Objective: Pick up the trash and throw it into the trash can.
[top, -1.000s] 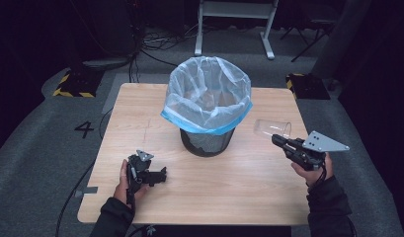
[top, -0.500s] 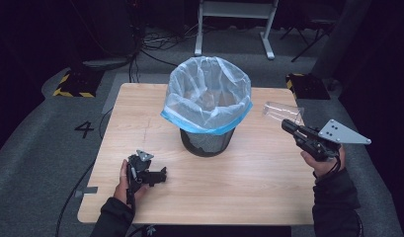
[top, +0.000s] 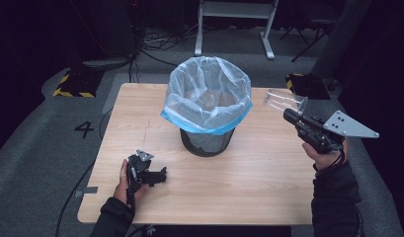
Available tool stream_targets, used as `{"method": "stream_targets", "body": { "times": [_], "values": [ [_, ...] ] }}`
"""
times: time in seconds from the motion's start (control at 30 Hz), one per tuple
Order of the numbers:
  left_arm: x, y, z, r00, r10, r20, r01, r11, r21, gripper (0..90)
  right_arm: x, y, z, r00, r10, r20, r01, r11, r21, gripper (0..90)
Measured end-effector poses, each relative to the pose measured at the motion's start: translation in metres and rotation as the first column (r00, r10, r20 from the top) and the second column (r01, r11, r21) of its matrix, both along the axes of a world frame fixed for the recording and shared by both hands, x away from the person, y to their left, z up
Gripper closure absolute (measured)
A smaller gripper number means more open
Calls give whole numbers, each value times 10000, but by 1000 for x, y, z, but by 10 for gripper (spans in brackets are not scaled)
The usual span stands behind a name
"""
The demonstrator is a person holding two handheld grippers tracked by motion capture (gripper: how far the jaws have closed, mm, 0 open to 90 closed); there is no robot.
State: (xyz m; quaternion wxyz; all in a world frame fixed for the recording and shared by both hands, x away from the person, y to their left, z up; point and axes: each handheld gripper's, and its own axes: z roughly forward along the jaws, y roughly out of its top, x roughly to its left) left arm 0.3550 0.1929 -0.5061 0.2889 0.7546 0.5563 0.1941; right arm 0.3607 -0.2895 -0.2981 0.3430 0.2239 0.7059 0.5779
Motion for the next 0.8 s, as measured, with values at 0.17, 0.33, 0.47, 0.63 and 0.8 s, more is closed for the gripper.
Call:
{"method": "stream_targets", "body": {
  "times": [0.17,0.33,0.47,0.63,0.8],
  "values": [
    [0,0,0,10000,-4,26,4,10000,-29,4,1,4,4,9999,46,154,-46,10000,-26,871],
    [0,0,0,10000,-6,13,6,10000,-19,4,4,7,7,9996,32,273,-35,10000,90,870],
    [0,0,0,10000,1,5,-1,10000,-5,4,5,10,8,9996,56,288,-63,9997,252,871],
    [0,0,0,10000,-10,10,10,10000,-16,4,7,19,11,9993,79,379,-82,9999,80,871],
    [0,0,0,10000,-13,30,13,10000,-26,4,8,25,15,9987,240,445,-243,9997,76,871]
  ]
}}
